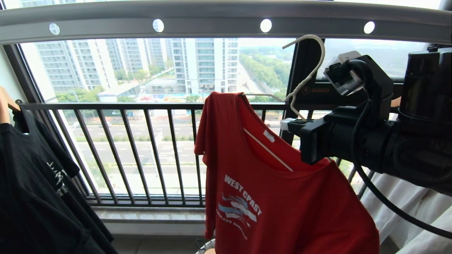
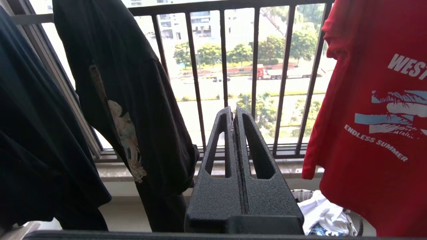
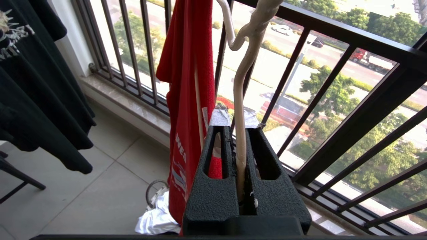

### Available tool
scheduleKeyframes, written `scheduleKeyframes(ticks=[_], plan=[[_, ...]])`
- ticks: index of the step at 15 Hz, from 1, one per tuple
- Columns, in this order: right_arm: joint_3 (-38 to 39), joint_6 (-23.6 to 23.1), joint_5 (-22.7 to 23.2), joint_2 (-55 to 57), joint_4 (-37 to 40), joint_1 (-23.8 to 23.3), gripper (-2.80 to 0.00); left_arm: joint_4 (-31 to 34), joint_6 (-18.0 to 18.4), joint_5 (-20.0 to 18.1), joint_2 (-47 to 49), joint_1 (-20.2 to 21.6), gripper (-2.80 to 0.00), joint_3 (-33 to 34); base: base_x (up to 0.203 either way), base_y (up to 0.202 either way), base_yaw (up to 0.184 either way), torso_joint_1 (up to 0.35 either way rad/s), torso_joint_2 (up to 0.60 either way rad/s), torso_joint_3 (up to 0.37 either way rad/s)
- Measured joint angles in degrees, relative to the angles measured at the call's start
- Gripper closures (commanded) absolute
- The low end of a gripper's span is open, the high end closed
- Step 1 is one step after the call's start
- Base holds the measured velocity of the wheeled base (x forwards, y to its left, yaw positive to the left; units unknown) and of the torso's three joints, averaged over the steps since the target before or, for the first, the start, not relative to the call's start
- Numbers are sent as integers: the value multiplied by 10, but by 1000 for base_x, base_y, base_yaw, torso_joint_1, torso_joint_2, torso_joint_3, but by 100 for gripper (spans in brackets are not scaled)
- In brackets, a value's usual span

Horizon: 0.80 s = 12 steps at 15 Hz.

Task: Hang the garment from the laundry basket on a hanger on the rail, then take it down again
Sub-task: Take the clothes off the clothes rack

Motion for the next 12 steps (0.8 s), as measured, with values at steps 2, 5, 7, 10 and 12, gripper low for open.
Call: scheduleKeyframes(ticks=[2,5,7,10,12], plan=[[2,0,0,2,0,0,0,0,-3,-16,69,-7,0,-83,0,0,0,0,0,0],[2,0,1,8,0,0,0,1,-6,-85,190,-16,0,-181,0,0,0,0,0,0],[3,0,1,11,-2,0,0,4,-6,-149,272,-22,0,-233,0,0,0,0,0,0],[3,0,1,16,-5,0,0,6,-15,-227,386,-88,0,-297,0,0,0,0,0,0],[3,0,1,23,-5,0,0,3,-31,-238,463,-157,0,-330,0,0,0,0,0,0]])
